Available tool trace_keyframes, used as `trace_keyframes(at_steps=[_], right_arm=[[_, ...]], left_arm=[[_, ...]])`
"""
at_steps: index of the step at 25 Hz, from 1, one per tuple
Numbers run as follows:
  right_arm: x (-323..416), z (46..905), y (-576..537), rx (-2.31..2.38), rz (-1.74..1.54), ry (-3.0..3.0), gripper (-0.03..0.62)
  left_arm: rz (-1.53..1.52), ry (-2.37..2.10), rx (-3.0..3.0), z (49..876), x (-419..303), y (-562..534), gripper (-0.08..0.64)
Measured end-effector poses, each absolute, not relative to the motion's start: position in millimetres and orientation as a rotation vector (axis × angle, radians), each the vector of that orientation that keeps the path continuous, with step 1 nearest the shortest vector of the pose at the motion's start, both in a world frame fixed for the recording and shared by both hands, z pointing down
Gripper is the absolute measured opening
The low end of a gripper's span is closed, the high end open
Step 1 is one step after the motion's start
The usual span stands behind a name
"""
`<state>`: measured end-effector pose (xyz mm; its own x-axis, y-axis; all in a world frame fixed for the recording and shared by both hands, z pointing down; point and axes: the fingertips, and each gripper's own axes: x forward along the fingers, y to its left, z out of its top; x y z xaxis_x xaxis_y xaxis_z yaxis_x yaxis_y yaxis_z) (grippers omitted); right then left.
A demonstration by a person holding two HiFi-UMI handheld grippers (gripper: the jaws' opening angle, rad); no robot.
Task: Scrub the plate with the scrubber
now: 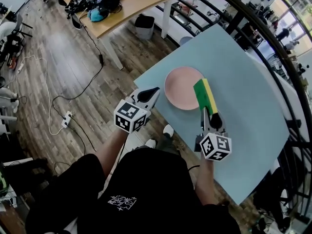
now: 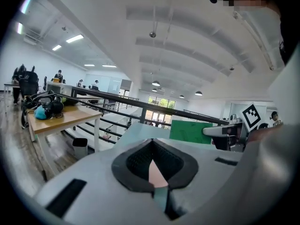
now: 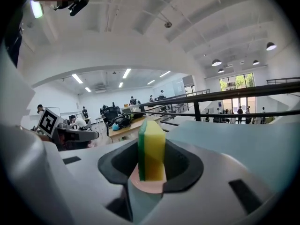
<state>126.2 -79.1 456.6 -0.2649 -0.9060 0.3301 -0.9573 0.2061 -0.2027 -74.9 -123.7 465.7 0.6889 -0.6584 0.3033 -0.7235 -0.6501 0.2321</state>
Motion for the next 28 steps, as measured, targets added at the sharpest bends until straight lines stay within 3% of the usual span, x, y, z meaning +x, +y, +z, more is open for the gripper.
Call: trace_keyframes(at_steps=[14, 22, 28], right_arm=[[152.4, 534.6, -126.6, 1.547, 1.003, -2.332, 0.138], [151.5, 571.2, -126.4, 1.088, 1.257, -2.28, 0.139], [165.6, 596.9, -127.5, 0.984, 1.394, -2.225, 0.14]], left_arm=[[0.511, -1.127, 2.373, 545.2, -34.3, -155.5, 0.008], [0.585, -1.092, 2.169, 592.2, -32.9, -153.7, 0.01], [0.594, -1.09, 2.012, 627.1, -31.3, -150.1, 0.091]])
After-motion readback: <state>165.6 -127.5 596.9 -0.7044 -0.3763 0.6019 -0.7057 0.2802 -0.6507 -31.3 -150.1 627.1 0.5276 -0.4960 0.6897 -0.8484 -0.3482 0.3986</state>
